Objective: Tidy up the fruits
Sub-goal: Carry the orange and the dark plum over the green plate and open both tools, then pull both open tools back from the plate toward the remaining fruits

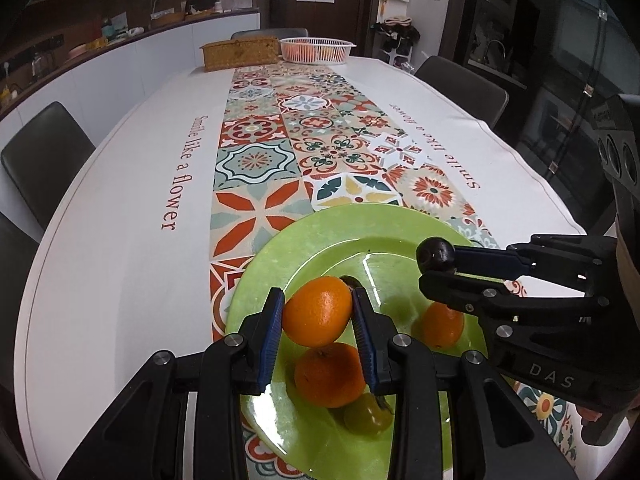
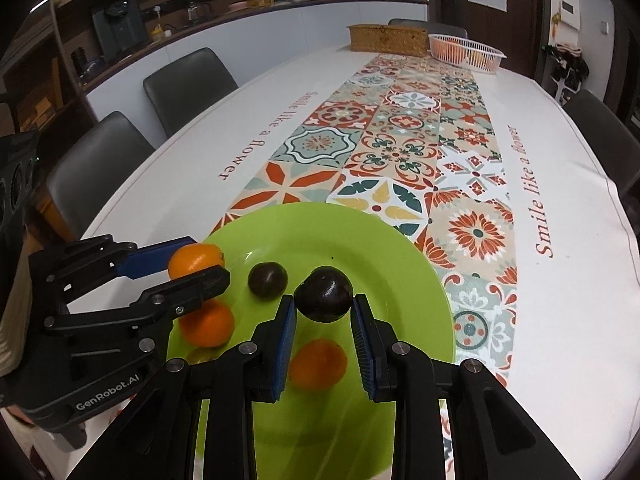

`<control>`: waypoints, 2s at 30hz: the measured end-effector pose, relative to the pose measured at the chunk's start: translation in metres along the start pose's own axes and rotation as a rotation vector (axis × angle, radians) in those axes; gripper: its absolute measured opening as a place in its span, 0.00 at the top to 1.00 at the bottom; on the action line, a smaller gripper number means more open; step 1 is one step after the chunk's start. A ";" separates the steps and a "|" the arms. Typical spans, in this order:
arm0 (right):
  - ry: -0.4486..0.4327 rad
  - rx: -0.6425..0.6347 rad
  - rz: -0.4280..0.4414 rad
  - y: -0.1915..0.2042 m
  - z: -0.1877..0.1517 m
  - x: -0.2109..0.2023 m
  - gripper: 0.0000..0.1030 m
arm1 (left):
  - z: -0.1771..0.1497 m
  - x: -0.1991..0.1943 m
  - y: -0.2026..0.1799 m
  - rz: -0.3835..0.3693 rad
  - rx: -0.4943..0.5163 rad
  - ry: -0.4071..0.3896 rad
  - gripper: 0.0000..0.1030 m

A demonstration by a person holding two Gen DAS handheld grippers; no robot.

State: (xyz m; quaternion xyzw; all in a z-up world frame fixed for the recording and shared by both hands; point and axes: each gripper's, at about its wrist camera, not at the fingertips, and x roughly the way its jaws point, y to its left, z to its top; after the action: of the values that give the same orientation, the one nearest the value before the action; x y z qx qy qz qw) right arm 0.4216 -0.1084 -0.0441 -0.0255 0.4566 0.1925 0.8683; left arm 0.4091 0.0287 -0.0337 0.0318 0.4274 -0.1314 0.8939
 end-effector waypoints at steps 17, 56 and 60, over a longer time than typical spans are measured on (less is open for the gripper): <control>-0.035 0.021 -0.038 -0.005 -0.016 -0.020 0.61 | -0.008 -0.023 -0.006 0.042 0.020 -0.046 0.58; -0.264 0.084 -0.139 0.060 -0.142 -0.185 0.36 | -0.111 -0.206 -0.054 0.098 0.076 -0.266 0.12; -0.242 0.089 -0.140 0.064 -0.156 -0.180 0.36 | -0.125 -0.203 -0.055 0.054 0.096 -0.253 0.12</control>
State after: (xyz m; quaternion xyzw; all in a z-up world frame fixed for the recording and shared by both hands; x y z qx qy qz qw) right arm 0.1845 -0.1395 0.0184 0.0046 0.3538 0.1127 0.9285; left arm 0.1784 0.0394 0.0472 0.0694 0.3034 -0.1306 0.9413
